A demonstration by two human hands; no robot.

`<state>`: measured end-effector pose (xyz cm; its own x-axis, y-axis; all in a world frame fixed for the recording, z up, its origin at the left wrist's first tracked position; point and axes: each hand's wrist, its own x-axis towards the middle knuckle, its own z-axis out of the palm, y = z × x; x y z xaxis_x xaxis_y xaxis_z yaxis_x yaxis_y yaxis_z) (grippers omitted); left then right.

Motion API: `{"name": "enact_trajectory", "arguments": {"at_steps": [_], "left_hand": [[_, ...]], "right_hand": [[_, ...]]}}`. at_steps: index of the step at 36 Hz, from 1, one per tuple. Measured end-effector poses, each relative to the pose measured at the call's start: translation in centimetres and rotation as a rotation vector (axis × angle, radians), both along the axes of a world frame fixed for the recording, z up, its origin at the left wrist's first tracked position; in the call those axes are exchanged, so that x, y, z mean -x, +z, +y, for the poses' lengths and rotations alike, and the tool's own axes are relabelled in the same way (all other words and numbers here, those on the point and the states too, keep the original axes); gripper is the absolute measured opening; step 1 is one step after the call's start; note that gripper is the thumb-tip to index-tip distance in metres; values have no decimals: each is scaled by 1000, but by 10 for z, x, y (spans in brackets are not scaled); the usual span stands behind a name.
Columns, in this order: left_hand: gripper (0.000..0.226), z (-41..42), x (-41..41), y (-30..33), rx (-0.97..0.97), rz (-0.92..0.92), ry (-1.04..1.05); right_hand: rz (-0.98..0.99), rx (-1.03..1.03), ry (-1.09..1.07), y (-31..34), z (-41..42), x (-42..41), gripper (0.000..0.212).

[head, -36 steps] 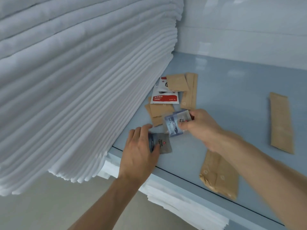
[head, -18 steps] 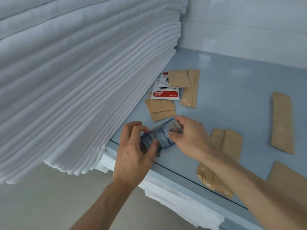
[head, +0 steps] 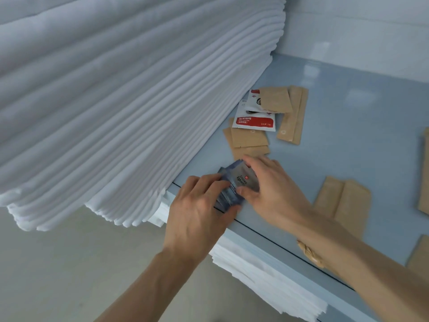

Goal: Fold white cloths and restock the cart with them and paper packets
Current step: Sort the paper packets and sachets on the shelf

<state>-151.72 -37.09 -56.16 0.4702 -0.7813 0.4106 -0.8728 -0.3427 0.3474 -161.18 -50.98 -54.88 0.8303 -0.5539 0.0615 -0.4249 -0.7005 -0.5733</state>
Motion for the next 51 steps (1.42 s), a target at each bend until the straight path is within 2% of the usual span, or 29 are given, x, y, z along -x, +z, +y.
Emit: {"name": "enact_trajectory", "arguments": {"at_steps": [8, 15, 21, 28, 32, 37, 40, 43, 47, 51], "left_hand": [[32, 4, -11, 6, -47, -59, 33], [27, 2, -33, 13, -150, -133, 138], [31, -9, -36, 20, -272, -108, 192], [43, -17, -31, 23, -205, -66, 224], [37, -19, -28, 27, -148, -56, 191], [23, -29, -21, 30, -26, -42, 62], [26, -38, -16, 29, -21, 5, 22], [32, -48, -13, 25, -20, 39, -14], [45, -68, -11, 23, -81, 93, -100], [51, -94, -8, 25, -104, 132, -189]], "right_hand": [[-77, -95, -22, -1, 9, -21, 55], [-128, -5, -30, -7, 16, -49, 44], [-104, 28, -31, -8, 7, -65, 38], [-124, 22, -48, -3, 8, -55, 53], [-179, 75, -113, -2, 2, -41, 47], [-141, 154, -251, -4, -19, -27, 48], [-96, 188, -306, -4, -34, -22, 56], [54, 216, -252, -4, -46, -22, 66], [195, 299, -116, -7, -54, -19, 48], [233, 391, -148, -5, -57, -10, 45]]}}
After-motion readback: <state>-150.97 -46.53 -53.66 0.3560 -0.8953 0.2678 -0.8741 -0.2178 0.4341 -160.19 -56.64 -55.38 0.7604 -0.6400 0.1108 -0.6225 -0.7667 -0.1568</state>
